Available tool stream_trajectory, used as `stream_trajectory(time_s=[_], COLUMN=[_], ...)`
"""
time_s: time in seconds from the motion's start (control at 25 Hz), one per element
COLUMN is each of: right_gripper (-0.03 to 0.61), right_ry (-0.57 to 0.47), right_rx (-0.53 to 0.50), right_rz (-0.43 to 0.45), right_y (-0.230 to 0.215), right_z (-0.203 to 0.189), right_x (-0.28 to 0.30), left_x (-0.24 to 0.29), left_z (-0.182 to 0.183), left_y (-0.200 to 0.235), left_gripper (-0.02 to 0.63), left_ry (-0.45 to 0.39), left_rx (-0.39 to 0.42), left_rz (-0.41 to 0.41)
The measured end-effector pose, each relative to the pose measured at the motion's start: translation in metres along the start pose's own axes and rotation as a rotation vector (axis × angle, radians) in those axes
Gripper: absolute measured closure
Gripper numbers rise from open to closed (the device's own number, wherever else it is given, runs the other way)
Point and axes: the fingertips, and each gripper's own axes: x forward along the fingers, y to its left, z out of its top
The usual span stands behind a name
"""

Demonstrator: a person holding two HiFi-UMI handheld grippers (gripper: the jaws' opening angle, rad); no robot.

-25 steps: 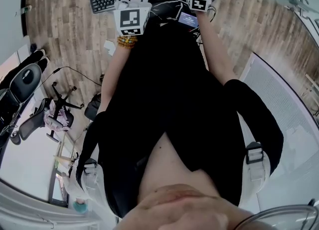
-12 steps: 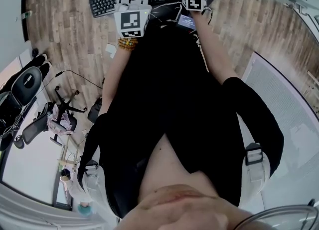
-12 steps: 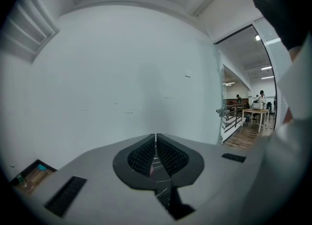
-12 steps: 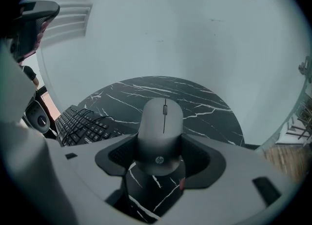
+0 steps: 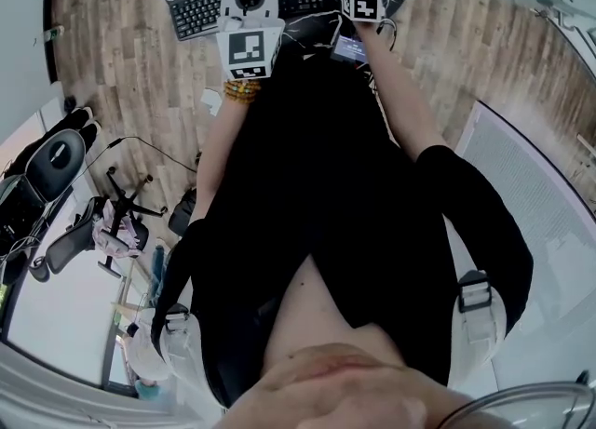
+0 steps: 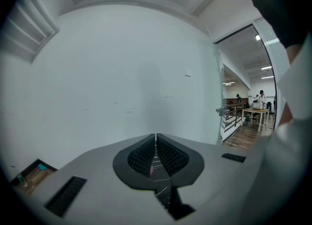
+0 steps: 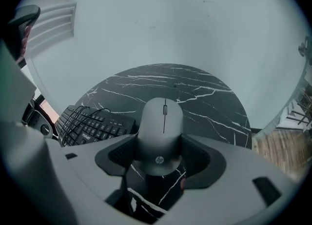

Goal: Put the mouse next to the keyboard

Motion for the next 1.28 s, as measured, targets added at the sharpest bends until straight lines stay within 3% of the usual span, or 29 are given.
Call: stream_trajectory(time_s=[0.36, 0.48, 0.68, 0.92, 1.28], right_gripper=[0.295, 0.295, 0.295, 0.295, 0.295], right_ry=[0.096, 0.108, 0.24, 0.204, 0.171], right_rx=[-0.032, -0.007, 0.077, 0.077, 0.168], right_rz=[0.027, 0.034, 0.026, 0.04, 0.066], right_y=[0.006, 0.004, 0.002, 0.003, 0.003], right_z=[-0.014, -0.019, -0.047, -0.045, -0.049], right_x=[0.016, 0.017, 0.009, 0.015, 0.014], left_x=[-0.001, -0.003, -0.005, -0.005, -0.014], left_z=[-0.003, -0.004, -0.003, -0.006, -0.01], left_y=[0.0, 0.0, 0.0, -0.004, -0.003], left_gripper=[0.592, 0.592, 0.592, 0.592, 0.592], left_ry=[0.005, 0.007, 0.01, 0.016, 0.027], left_rx=[-0.005, -0.006, -0.008, -0.009, -0.005], left_rz=[0.008, 0.012, 0.016, 0.005, 0.006])
